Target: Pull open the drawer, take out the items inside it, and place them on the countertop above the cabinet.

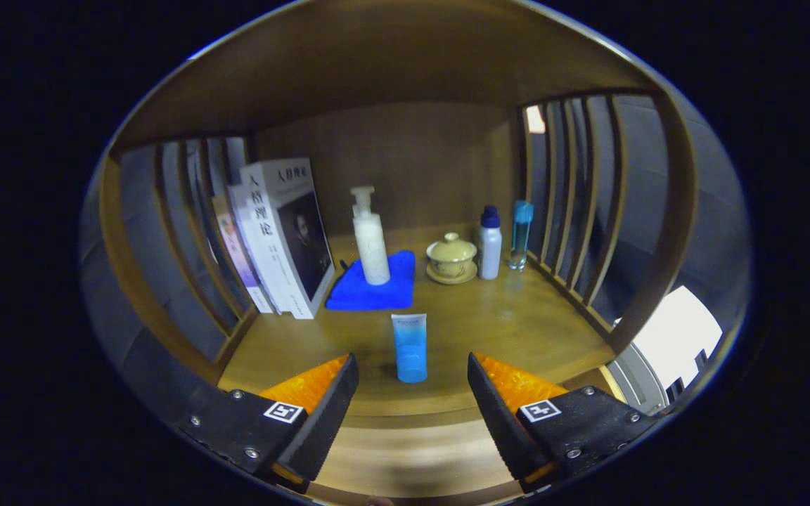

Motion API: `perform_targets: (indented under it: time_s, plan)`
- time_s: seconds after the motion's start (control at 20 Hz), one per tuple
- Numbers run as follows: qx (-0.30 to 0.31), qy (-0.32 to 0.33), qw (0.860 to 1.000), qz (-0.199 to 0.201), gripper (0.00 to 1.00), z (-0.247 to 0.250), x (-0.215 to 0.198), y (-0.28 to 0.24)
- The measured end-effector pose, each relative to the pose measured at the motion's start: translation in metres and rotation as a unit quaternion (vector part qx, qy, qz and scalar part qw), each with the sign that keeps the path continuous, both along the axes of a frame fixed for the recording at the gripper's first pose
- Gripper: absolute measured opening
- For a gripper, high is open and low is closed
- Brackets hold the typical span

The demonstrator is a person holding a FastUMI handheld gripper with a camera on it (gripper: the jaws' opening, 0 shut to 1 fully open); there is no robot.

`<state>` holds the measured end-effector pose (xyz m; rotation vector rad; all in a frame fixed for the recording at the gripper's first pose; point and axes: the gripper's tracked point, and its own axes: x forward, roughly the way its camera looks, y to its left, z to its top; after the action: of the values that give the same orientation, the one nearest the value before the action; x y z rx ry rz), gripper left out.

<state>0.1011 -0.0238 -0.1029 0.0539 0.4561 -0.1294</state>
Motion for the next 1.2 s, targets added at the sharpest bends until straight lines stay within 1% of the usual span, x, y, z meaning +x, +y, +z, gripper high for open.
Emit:
perform_targets:
  time_s: [0.15, 0.25, 0.4, 0.6, 0.75, 0.9, 1.05, 1.2]
  plan:
    - [0.028, -0.088, 0.996, -0.002, 0.95, 0.028, -0.041, 0.007]
    - [0.051, -0.120, 0.991, -0.007, 0.95, 0.031, -0.072, 0.007]
    - [0.074, -0.147, 0.986, 0.001, 0.94, 0.022, -0.117, 0.008]
    - [0.026, -0.143, 0.989, 0.013, 0.95, -0.008, -0.166, 0.001]
    - [-0.005, -0.143, 0.989, 0.037, 0.95, -0.035, -0.193, 0.012]
    - [-0.013, -0.144, 0.988, 0.062, 0.96, -0.058, -0.209, 0.027]
    - [-0.023, -0.136, 0.988, 0.070, 0.96, -0.079, -0.221, 0.032]
    - [-0.033, -0.126, 0.989, 0.069, 0.96, -0.099, -0.225, 0.033]
